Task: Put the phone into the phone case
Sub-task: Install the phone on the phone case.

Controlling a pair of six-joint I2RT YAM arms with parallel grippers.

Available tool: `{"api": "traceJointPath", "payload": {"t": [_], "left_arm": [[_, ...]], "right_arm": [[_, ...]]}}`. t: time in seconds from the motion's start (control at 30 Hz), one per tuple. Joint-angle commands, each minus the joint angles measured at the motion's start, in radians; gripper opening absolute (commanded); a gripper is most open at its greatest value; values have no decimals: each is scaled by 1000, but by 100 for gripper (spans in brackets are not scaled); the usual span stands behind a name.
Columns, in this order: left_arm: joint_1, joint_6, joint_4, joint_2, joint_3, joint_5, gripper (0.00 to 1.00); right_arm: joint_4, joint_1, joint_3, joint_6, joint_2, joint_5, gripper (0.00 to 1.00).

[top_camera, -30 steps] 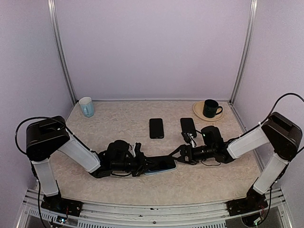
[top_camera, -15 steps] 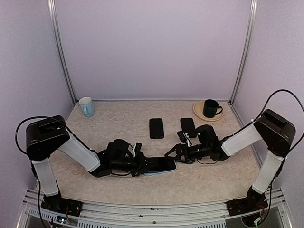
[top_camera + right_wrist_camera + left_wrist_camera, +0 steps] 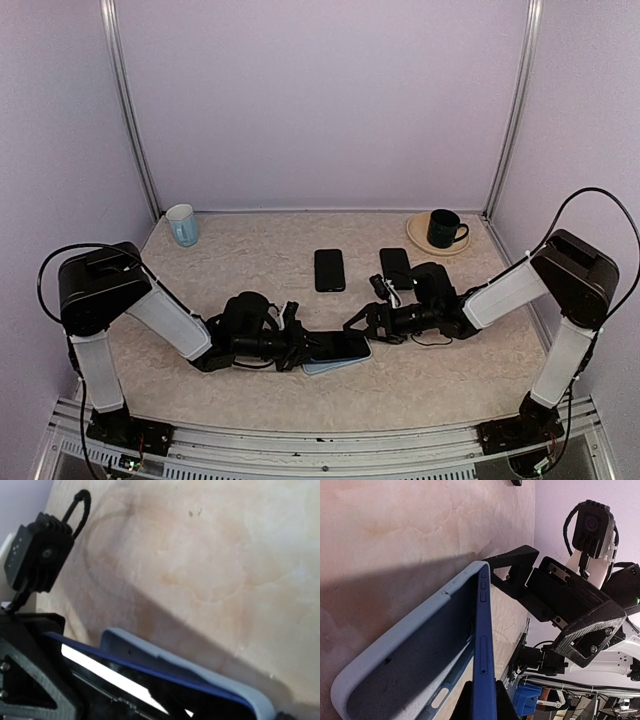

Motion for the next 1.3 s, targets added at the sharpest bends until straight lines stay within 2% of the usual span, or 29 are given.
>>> {"api": "traceJointPath", "payload": {"t": [0.0,0.13,0.3,0.57,0.73,1.03,1.27], "left_arm": [[-11,-46,-89,34,-19,29,0],[-20,-117,-96,19,-54,19,0],[-35,-126,-210,-42,-37,-41,0],[-32,-190,-176,-18,-49,-9,0],[-32,-231,-88,25,-68,8,0],[-44,-186,33,126,-17,47,0],[-39,-164,17,125,-29,34,0]], "right_arm": [[-32,44,7,-5,5,-10,100],[-48,43,-5,-6,-33,15,100],[-64,44,-12,-3,-60,33,100],[-67,47,-31,2,-87,40,100],[-77,50,-40,-3,-98,51,100],[-87,54,-45,-15,-92,46,100],[-78,65,-46,-20,-85,32,100]]}}
